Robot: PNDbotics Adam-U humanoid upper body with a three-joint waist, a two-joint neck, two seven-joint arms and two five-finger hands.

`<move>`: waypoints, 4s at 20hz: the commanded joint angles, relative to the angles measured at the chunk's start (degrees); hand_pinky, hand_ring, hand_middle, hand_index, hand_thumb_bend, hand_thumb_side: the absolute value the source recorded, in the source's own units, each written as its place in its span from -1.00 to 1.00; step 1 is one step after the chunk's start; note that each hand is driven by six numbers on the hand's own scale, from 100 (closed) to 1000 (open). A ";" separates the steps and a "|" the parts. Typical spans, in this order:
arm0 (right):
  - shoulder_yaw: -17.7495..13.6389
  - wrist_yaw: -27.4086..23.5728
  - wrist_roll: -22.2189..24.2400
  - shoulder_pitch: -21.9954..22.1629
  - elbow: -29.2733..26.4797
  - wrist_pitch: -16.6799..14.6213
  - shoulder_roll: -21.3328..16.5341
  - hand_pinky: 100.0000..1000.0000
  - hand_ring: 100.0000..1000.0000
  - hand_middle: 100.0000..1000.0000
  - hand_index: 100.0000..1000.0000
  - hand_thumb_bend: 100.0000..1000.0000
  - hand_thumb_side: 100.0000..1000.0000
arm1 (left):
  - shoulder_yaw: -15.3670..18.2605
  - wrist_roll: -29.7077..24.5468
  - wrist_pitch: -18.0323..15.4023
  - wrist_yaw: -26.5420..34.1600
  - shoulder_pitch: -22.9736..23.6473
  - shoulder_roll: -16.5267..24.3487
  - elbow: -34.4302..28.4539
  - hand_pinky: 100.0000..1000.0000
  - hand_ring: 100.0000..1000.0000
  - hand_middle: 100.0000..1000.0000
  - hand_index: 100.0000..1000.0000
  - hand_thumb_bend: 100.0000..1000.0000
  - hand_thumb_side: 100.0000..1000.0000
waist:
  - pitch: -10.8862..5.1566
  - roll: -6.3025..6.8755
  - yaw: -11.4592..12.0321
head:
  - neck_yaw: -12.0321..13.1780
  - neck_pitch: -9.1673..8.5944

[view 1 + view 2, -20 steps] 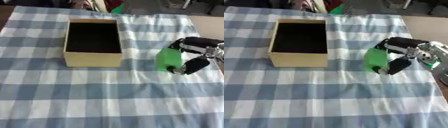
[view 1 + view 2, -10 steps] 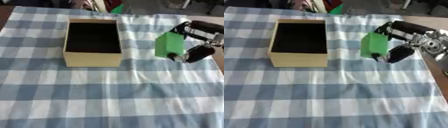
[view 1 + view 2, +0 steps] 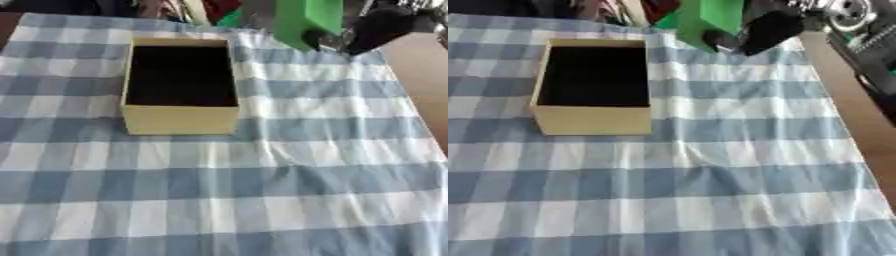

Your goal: Pick up objects on the table and place them in the box.

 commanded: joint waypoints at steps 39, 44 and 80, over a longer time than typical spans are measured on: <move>10.45 10.53 13.36 -21.42 30.62 -7.58 22.66 -0.03 -0.17 -0.26 0.11 -1.00 -0.35 | -1.03 -1.71 -0.08 1.47 -2.88 -0.49 -0.99 0.32 0.10 0.24 0.41 -1.00 0.77 | 0.80 -1.77 3.79 | -3.91 0.58; 10.53 12.58 13.95 -21.26 33.16 -8.26 23.50 -0.03 -0.17 -0.24 0.16 -1.00 -0.34 | -1.09 -1.78 -0.06 1.52 -3.15 -0.56 -0.99 0.32 0.10 0.24 0.41 -1.00 0.77 | 1.05 -2.05 4.19 | -3.94 0.41; 7.95 16.82 17.43 -21.16 29.87 -11.57 21.22 0.52 0.57 0.63 1.00 -0.55 0.21 | -0.97 -1.84 0.45 1.41 -2.80 -0.61 -0.99 0.33 0.10 0.24 0.41 -1.00 0.77 | 0.83 -1.26 3.22 | -4.38 0.87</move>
